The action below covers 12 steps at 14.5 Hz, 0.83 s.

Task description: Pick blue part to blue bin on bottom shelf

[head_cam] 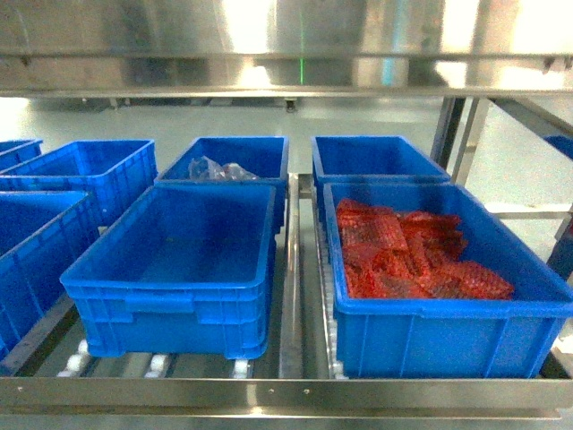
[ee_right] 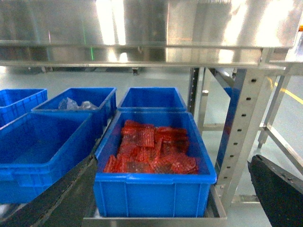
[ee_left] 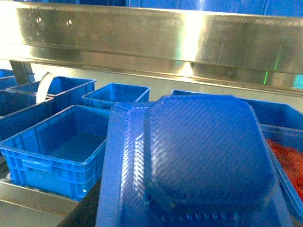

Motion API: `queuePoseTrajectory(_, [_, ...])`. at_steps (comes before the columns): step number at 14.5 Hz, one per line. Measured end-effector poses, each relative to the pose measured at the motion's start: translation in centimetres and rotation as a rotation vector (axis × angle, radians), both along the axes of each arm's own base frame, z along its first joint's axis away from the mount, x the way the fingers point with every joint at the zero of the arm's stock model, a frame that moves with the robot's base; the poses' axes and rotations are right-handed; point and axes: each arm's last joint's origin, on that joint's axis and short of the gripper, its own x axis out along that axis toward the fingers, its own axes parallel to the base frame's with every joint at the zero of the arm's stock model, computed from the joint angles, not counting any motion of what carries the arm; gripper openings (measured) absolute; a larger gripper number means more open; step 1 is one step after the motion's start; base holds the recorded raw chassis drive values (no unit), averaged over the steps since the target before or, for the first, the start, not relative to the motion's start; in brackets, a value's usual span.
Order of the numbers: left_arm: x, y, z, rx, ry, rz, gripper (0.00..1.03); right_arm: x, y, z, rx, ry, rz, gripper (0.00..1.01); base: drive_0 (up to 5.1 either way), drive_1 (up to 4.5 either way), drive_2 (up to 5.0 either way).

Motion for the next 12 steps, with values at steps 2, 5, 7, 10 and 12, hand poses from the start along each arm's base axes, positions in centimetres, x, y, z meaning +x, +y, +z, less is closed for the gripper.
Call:
queuePoseTrajectory(2, [0.0, 0.0, -0.01, 0.0, 0.001, 0.0, 0.43, 0.0, 0.0, 0.01, 0.0, -0.001, 0.0, 0.98, 0.0, 0.0, 0.0])
queuePoseTrajectory(5, [0.0, 0.0, -0.01, 0.001, 0.001, 0.0, 0.43, 0.0, 0.0, 0.01, 0.001, -0.002, -0.001, 0.98, 0.0, 0.0, 0.0])
queuePoseTrajectory(7, [0.0, 0.0, -0.01, 0.0, 0.001, 0.0, 0.43, 0.0, 0.0, 0.0, 0.001, 0.0, -0.001, 0.98, 0.0, 0.0, 0.0])
queuePoseTrajectory(10, [0.0, 0.0, -0.01, 0.001, 0.001, 0.0, 0.43, 0.0, 0.0, 0.01, 0.001, -0.001, -0.001, 0.98, 0.0, 0.0, 0.0])
queuePoseTrajectory(12, [0.0, 0.0, -0.06, 0.006, 0.006, 0.0, 0.43, 0.0, 0.0, -0.01, 0.0, 0.001, -0.001, 0.98, 0.0, 0.0, 0.0])
